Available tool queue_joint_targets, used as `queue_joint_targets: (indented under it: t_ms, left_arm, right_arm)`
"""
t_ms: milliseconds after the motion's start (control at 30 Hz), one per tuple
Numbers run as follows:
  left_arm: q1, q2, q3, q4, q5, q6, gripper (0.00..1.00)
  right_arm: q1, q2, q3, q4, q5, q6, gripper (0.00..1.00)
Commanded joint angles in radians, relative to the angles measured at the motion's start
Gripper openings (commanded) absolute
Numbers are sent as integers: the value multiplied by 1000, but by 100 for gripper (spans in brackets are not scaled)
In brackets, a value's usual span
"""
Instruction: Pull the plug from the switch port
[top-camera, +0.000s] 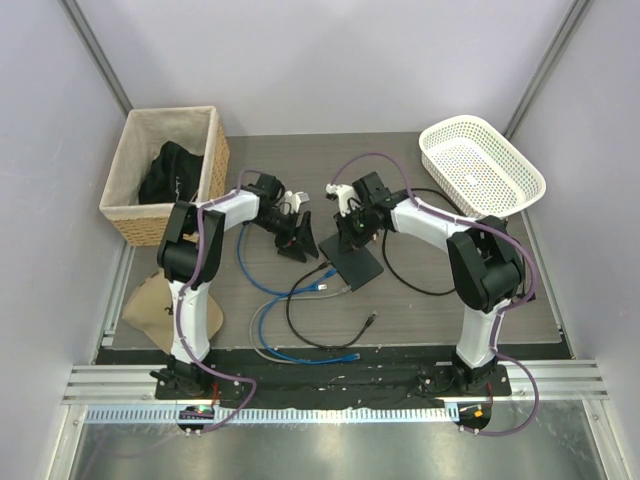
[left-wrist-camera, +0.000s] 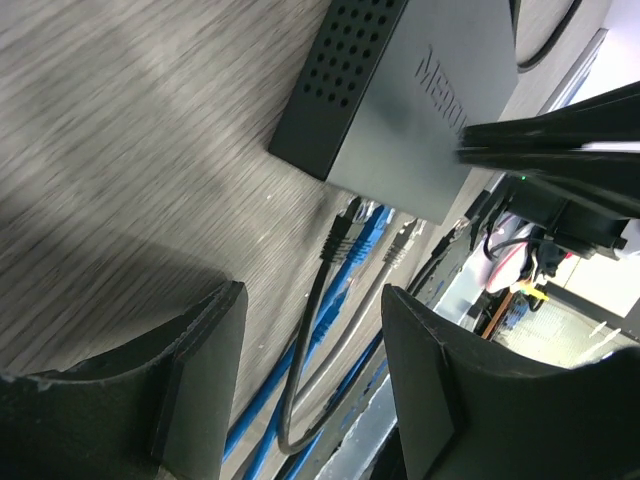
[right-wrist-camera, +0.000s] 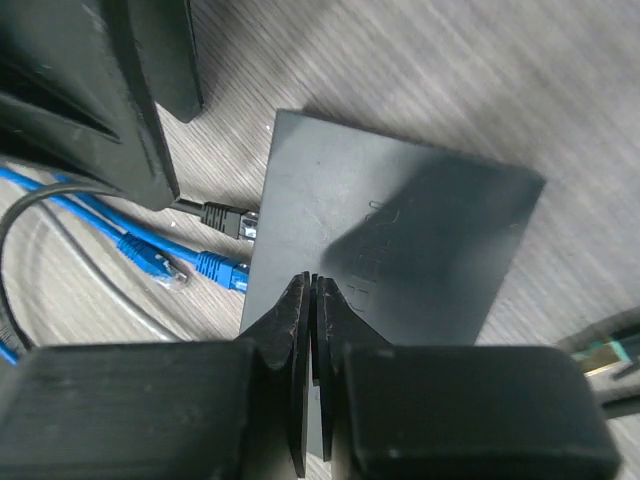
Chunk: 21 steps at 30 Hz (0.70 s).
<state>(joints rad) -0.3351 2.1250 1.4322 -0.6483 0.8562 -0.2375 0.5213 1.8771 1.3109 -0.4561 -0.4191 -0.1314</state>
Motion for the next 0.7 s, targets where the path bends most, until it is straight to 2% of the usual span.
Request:
queue_joint_targets:
  t_ms: [0, 367, 667]
  left_arm:
    - [-15, 2, -10, 68, -34, -14, 60]
    - [-91, 56, -1, 98, 7, -9, 57]
    - [-94, 85, 5, 110, 6, -34, 52]
  right_arm:
    - [22, 1, -47, 89, 39, 42, 6]
    - [19, -15, -125, 115, 85, 58, 4]
    - [19, -16, -151, 117, 108, 33, 4]
